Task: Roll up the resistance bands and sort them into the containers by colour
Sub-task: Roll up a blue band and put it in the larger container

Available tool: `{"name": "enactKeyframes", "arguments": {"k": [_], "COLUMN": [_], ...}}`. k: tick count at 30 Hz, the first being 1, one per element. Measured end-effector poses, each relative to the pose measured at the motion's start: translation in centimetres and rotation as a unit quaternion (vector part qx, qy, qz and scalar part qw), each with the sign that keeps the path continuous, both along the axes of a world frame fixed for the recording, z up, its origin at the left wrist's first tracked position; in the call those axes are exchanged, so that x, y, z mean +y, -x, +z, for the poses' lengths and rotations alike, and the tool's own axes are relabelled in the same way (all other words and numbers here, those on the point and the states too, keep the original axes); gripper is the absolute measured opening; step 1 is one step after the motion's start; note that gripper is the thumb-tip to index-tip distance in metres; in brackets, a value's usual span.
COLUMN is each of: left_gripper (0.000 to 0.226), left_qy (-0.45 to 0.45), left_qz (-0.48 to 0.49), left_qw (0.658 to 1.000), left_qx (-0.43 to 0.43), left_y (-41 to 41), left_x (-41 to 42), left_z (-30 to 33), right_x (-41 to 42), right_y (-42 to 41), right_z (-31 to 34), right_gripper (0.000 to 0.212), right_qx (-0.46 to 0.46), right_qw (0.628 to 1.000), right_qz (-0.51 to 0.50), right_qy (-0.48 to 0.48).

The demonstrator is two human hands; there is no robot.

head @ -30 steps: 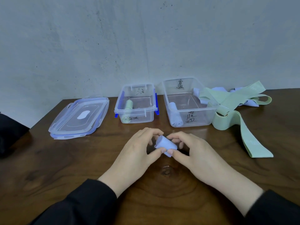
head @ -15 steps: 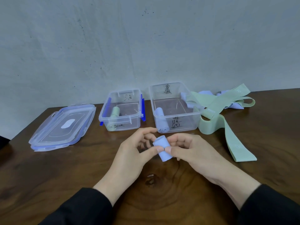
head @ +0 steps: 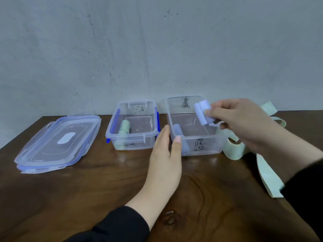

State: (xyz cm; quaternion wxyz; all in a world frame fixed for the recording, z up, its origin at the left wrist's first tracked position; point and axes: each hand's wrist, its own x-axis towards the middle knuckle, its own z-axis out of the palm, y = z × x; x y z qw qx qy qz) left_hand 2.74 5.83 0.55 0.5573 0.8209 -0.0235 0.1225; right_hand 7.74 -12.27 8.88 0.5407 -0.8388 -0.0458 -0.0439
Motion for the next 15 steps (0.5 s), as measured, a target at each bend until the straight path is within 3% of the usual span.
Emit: {"name": "enactKeyframes", "arguments": {"k": [3, 6, 15], "left_gripper": [0.059, 0.054, 0.052], "left_qy": [0.069, 0.107, 0.117], "left_qz": [0.007, -0.014, -0.032], "left_qw": [0.996, 0.992, 0.99], "left_qx": [0.048, 0.064, 0.072], "left_y": [-1.6, -2.9, -4.0], "left_x": [-0.8, -1.1, -0.9], "left_z": [0.0, 0.3, 0.2], "right_x": [2.2, 4.5, 7.8], "right_y": [-4.7, -8.6, -12.6], "right_z": [0.4, -0.5, -2.8], "right_gripper": [0.03, 0.021, 0.033], "right_qx": [0.018, 0.079, 0.148], "right_qw": [0.995, 0.982, 0.94], "right_qz": [-0.015, -0.019, -0.07], "right_qy": [0.095, 0.169, 0.299]}}
